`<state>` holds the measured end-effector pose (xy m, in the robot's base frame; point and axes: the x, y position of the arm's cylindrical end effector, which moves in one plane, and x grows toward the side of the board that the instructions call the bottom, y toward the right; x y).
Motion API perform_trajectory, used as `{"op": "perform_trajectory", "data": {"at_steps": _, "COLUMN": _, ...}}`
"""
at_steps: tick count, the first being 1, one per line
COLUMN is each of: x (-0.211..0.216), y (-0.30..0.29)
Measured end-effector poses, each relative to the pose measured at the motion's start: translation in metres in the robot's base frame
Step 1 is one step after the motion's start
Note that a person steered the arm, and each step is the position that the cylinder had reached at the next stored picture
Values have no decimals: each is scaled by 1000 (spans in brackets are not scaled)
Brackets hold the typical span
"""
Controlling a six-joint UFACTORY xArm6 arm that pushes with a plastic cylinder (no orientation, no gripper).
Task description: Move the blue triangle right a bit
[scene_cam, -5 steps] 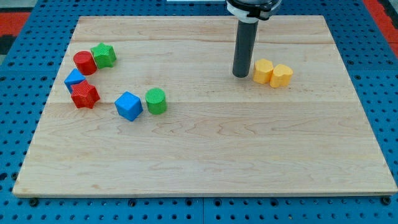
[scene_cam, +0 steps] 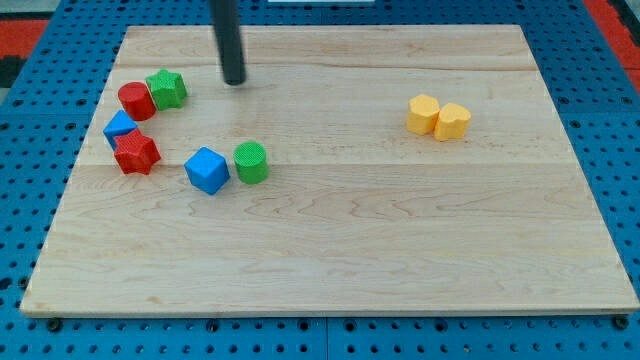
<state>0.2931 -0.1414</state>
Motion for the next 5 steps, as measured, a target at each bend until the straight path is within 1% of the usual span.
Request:
{"op": "perform_trajectory", "data": {"at_steps": 1, "x": -17, "y": -69}}
{"op": "perform_trajectory", "data": {"at_steps": 2, "x": 10, "y": -116}}
{"op": "perform_trajectory", "data": {"at_steps": 3, "x": 74, "y": -133}}
{"op": "perform_trajectory", "data": {"at_steps": 4, "x": 83, "y": -151}}
{"op": "perform_trajectory", "data": {"at_steps": 5, "x": 83, "y": -163}}
